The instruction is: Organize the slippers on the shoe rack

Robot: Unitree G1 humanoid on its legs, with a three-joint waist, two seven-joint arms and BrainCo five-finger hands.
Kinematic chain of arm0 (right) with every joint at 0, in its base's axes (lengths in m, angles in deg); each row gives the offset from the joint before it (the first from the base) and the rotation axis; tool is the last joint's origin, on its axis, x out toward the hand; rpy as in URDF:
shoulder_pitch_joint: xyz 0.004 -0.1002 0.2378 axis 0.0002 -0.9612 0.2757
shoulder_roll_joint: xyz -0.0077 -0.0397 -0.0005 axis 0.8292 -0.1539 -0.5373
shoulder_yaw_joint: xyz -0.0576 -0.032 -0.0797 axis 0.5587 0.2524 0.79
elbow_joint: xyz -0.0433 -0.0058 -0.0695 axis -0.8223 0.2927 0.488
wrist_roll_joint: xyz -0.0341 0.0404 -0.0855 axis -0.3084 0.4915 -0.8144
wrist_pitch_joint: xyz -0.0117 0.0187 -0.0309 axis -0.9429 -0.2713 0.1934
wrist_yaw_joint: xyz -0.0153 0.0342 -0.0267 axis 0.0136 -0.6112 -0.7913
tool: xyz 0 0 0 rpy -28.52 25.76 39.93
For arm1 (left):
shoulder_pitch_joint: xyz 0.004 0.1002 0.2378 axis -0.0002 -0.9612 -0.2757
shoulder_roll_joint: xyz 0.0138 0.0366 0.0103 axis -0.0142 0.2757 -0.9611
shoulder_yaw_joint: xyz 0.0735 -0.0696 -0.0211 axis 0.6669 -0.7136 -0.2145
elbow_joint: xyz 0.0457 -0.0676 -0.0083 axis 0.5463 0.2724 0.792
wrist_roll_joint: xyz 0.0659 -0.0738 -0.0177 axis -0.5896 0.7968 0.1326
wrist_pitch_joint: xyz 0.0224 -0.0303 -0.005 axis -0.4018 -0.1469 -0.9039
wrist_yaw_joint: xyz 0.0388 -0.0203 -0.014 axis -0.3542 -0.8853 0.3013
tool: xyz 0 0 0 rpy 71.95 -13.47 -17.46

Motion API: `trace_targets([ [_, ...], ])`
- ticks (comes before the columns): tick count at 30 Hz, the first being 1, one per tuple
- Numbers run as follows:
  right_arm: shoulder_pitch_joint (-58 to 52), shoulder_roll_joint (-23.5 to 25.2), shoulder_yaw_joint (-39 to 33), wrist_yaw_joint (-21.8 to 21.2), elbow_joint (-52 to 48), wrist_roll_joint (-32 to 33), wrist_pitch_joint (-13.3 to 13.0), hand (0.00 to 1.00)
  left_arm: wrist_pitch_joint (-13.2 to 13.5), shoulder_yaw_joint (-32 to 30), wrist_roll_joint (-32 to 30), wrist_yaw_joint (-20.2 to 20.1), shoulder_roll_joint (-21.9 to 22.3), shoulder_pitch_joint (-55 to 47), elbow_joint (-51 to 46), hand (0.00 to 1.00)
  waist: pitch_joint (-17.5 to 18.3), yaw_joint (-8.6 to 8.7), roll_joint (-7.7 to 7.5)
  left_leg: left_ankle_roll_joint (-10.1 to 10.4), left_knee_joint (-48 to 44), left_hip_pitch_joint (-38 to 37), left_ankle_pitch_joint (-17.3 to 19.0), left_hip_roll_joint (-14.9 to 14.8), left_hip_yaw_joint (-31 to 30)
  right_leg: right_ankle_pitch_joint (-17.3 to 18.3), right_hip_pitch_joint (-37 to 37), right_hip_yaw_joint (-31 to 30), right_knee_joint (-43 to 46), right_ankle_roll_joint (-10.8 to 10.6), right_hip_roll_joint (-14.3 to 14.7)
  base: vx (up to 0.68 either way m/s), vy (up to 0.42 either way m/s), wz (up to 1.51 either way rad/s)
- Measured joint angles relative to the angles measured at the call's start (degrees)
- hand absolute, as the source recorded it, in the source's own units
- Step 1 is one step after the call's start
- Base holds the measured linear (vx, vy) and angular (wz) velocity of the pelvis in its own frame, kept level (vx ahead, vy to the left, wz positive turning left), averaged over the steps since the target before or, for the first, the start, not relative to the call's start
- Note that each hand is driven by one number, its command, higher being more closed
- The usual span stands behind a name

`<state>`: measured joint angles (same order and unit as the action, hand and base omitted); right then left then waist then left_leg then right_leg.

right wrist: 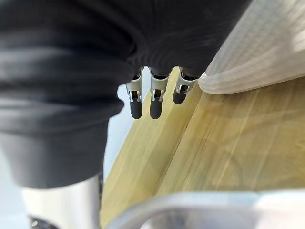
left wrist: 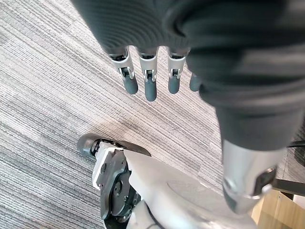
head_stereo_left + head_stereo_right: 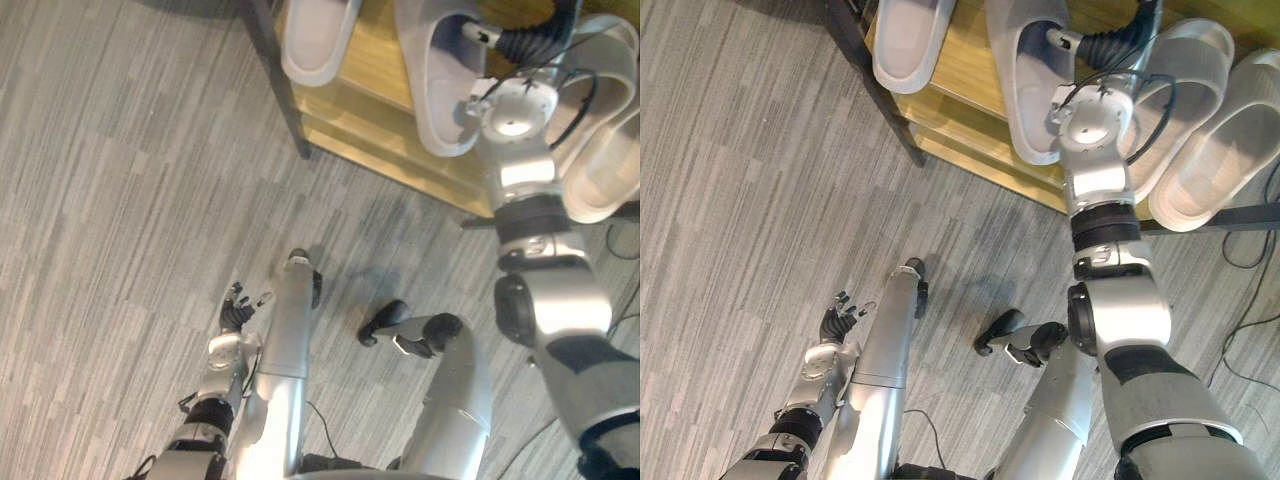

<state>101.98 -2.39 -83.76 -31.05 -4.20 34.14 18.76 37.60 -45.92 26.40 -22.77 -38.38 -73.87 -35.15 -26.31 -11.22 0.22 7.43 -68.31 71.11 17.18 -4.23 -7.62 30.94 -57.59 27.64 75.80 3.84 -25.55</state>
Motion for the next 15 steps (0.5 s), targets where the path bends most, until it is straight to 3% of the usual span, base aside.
trace_targets([
  [8,-10.7,11.3,-1.9,-0.6,-7.8,2.9,-1.7,0.0,-0.7,-1.2,0.0,0.0,-0.3,-1.8,-0.1,0.0,2.2,0.93,-1.33,0.2,1.8,-2.5,-0.2,-0.4,0.2,-0.1,1.9,0.0,-1.4,0.0,0.6,0.0,0.0,0.0],
  [15,-15.7,15.5,-4.9,-1.8,-9.8,7.7,-3.0,0.0,-1.1,-2.3,-0.1,0.0,-0.2,-2.7,-0.1,0.0,3.1,1.19,-1.64,0.0,2.7,-4.4,-0.2,-0.7,0.5,-0.4,3.7,-0.2,-3.0,-1.2,1.4,-0.02,0.028,-0.03],
])
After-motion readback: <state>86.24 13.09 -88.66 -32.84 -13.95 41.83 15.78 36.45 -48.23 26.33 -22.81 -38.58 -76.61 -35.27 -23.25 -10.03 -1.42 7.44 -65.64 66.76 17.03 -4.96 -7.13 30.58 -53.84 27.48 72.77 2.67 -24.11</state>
